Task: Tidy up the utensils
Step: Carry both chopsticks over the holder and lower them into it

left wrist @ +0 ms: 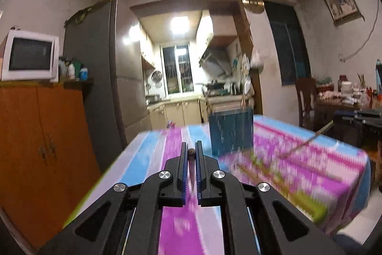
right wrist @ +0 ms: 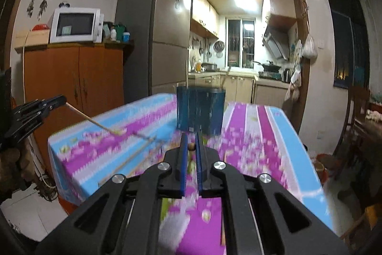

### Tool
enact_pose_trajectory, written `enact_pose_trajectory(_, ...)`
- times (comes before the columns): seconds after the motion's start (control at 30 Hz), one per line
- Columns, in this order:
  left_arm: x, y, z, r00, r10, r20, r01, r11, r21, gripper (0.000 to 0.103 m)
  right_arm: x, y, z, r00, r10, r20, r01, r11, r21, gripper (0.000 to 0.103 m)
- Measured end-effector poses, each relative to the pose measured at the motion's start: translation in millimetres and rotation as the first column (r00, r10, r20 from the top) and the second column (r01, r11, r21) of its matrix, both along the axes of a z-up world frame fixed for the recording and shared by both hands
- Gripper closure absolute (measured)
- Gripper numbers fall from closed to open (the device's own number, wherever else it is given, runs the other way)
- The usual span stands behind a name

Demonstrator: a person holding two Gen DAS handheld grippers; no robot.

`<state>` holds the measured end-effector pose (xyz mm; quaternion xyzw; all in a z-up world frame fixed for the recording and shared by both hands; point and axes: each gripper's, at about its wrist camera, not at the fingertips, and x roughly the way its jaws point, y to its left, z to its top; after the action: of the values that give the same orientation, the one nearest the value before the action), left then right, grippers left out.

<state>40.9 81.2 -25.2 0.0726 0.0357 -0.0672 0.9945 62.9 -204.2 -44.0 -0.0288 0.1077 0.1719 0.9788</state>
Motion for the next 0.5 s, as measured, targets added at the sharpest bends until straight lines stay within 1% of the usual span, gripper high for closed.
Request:
enact_pose_trajectory(0.1, 24.1, -6.4, 30.0, 1.000, -0.016, 0.012, 0.016, 1.000, 0.001, 0.096, 16.3, 3.3, 23.2, 1.000, 0.009, 0.004, -0.009, 1.000, -0.010, 0.098)
enact_pose_trajectory(0.2, 54.2, -13.5, 51.8, 0.999, -0.042, -0.020, 0.042, 0.999, -0.009, 0.096, 31.4, 4.5, 42.5, 1.000, 0.019, -0.006, -0.019, 1.000, -0.012, 0.098)
enact_pose_trajectory(0.3, 83.3, -18.1, 65.4, 0.995, -0.072, -0.075, 0.070, 0.997, -0.025, 0.096, 52.5, 8.6, 58.6, 0.999, 0.030, -0.036, -0.031, 0.999, -0.018, 0.098)
enact_pose_trajectory(0.4, 105.5, -21.9, 75.5, 0.988, -0.090, -0.124, 0.086, 0.996, -0.039, 0.096, 70.1, 12.2, 67.8, 0.997, 0.040, -0.064, -0.042, 0.999, -0.020, 0.098)
enact_pose_trajectory(0.5, 119.4, -26.1, 86.3, 0.985, -0.094, -0.145, 0.089, 0.995, -0.038, 0.096, 86.9, 13.2, 77.7, 0.995, 0.045, -0.088, -0.047, 0.999, -0.019, 0.098)
